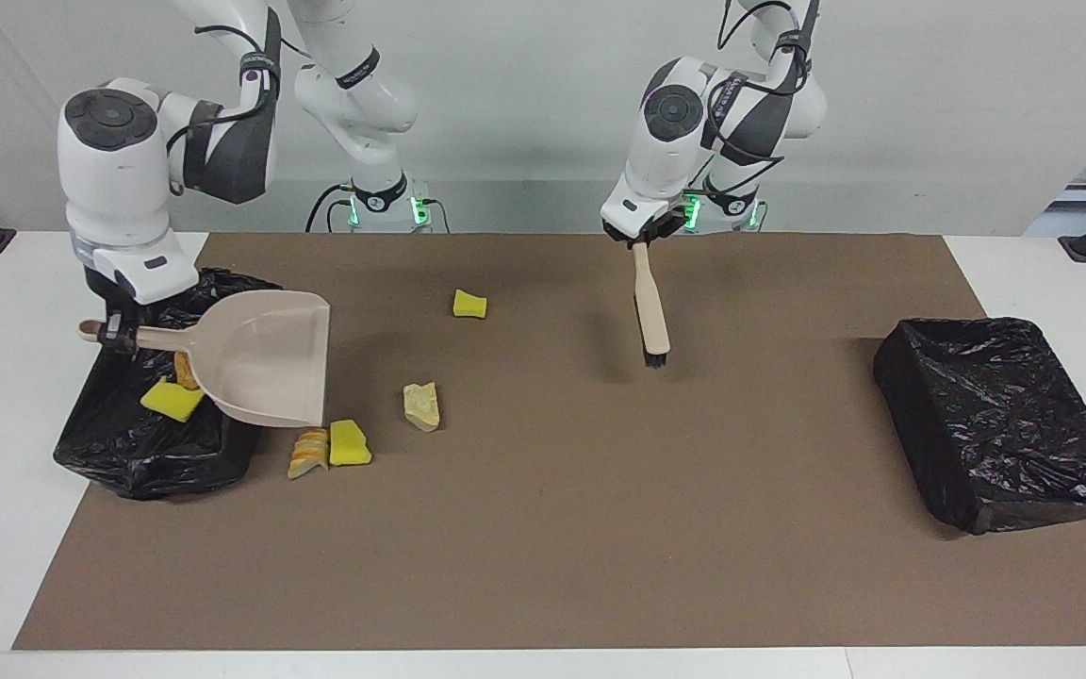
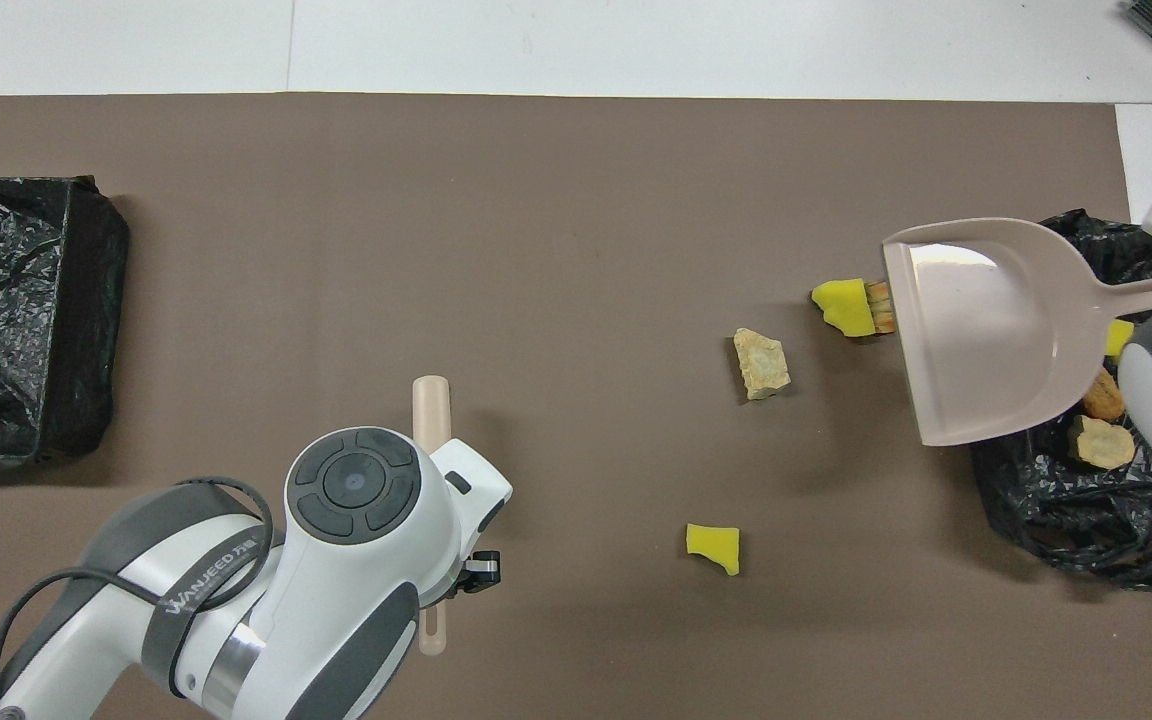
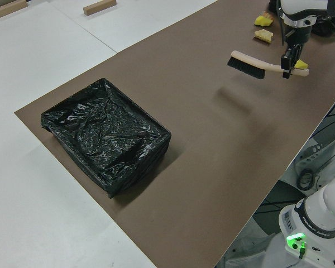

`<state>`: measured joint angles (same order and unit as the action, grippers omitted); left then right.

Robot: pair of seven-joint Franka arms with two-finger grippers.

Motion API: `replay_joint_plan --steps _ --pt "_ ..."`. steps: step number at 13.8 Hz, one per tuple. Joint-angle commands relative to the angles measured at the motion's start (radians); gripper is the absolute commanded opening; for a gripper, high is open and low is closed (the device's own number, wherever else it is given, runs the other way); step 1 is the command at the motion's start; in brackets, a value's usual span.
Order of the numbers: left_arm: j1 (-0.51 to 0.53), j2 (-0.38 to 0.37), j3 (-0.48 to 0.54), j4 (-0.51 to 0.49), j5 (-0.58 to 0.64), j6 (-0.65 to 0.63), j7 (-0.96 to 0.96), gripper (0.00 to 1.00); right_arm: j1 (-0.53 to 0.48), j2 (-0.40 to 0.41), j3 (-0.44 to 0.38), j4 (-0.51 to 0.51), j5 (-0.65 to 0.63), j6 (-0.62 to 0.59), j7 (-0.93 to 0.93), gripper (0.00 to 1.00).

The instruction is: Sweep and dump trash in bin

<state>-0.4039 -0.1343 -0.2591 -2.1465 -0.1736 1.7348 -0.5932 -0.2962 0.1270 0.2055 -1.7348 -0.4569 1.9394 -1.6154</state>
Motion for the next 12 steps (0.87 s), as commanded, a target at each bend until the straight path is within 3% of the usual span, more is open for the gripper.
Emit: replay_joint_plan --steps 1,5,8,12 --pt "0.011 -0.022 -0.006 -0.026 -0.004 0.017 0.007 0.00 0.081 0.029 0.000 0.003 0.056 -0.028 0.124 0.00" --pt "-0.025 -0.039 -0.014 -0.091 -0.004 0.034 -0.014 0.00 0.215 0.052 0.000 -0.026 0.127 -0.024 0.378 0.00" --pt "-0.174 -0.091 -0.017 -0.172 -0.013 0.093 -0.182 0.00 0.307 0.086 0.000 -0.034 0.153 -0.022 0.628 0.00" --pt "-0.392 -0.130 -0.017 -0.300 -0.099 0.284 -0.348 0.00 0.385 0.128 0.000 -0.026 0.221 -0.007 0.941 0.00"
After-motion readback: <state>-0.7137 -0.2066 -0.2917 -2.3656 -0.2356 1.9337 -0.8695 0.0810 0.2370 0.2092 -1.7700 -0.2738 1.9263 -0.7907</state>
